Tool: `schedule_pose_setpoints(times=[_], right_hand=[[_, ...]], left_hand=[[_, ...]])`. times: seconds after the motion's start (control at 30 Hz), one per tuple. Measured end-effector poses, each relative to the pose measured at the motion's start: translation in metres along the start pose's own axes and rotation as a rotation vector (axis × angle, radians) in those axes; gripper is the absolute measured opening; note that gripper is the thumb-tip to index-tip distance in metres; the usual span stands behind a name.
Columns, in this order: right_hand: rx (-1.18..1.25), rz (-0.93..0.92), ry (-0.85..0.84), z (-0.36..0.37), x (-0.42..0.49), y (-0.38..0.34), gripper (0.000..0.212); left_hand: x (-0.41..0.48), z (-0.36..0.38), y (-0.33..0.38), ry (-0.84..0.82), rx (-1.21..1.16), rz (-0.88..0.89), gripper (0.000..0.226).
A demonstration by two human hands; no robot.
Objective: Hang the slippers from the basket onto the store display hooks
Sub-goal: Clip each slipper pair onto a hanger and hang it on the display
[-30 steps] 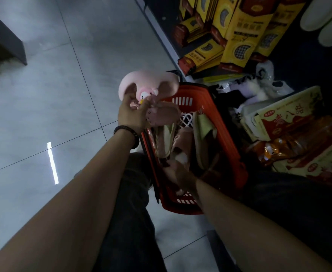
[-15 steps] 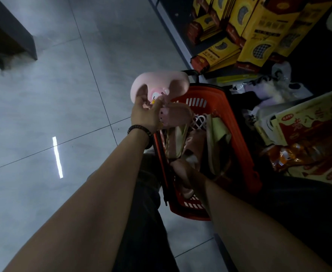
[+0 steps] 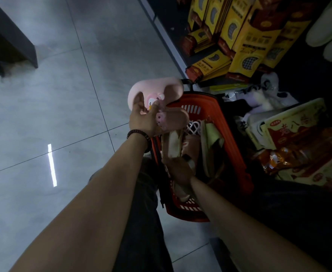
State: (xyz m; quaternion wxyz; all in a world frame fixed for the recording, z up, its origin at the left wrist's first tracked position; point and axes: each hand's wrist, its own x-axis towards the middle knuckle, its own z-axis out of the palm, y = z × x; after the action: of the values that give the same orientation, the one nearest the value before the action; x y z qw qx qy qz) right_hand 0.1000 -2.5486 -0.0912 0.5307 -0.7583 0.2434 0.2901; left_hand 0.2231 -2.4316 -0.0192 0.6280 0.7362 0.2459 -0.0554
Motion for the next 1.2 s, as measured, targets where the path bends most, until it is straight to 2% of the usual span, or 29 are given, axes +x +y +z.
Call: schedule_pose_setpoints(times=[0.13,0.17,0.27,0.4,0.47,0.67,0.8,0.87,0.97,1.0,1.07,1.13,1.17,1.2], right_hand=[[0.068,-0.148,0.225,-0.023,-0.022,-0.019,0.047],[0.039,-0.155,0.245,-0.032,-0.034,-0.026,0.042],[0.080,-0.150,0.291,-0.063,-0.061,-0.035,0.043],[0.191,-0.220,0.420,-0.103,-0.091,-0.051,0.046],[0.238,-0.264,0.474,-0.119,-0.104,-0.061,0.049],[0.170,-0.454,0.563,-0.133,-0.132,-0.093,0.046],[0.075,-0.554,0.578,-0.115,-0.122,-0.113,0.034],[-0.013,-0.585,0.556,-0.099,-0.110,-0.120,0.032],[-0.153,-0.604,0.542,-0.075,-0.089,-0.117,0.031],[-0.185,-0.589,0.530,-0.069,-0.085,-0.116,0.032],[-0.239,-0.544,0.495,-0.061,-0.082,-0.115,0.032],[-0.331,-0.511,0.480,-0.061,-0.081,-0.114,0.022],[-0.386,-0.501,0.487,-0.062,-0.080,-0.114,0.015],[-0.434,-0.501,0.488,-0.063,-0.079,-0.114,0.011]], left_hand=[[-0.004,-0.002,0.004,0.022,-0.057,-0.021,0.067],[-0.003,-0.003,0.004,0.017,-0.084,-0.041,0.071],[-0.002,-0.006,0.002,0.009,-0.114,-0.057,0.067],[-0.003,-0.004,-0.001,0.000,-0.139,-0.108,0.097],[-0.009,-0.001,0.002,-0.008,-0.172,-0.142,0.096],[-0.022,0.012,0.006,-0.116,-0.324,-0.214,0.099],[-0.038,0.026,0.011,-0.204,-0.440,-0.266,0.060],[-0.046,0.031,0.014,-0.293,-0.503,-0.326,0.059],[-0.052,0.034,0.015,-0.371,-0.587,-0.295,0.033],[-0.051,0.034,0.014,-0.390,-0.624,-0.288,0.034],[-0.049,0.032,0.014,-0.459,-0.645,-0.281,0.052],[-0.047,0.029,0.017,-0.540,-0.620,-0.267,0.071],[-0.047,0.028,0.017,-0.567,-0.617,-0.266,0.073],[-0.049,0.029,0.019,-0.592,-0.603,-0.240,0.064]])
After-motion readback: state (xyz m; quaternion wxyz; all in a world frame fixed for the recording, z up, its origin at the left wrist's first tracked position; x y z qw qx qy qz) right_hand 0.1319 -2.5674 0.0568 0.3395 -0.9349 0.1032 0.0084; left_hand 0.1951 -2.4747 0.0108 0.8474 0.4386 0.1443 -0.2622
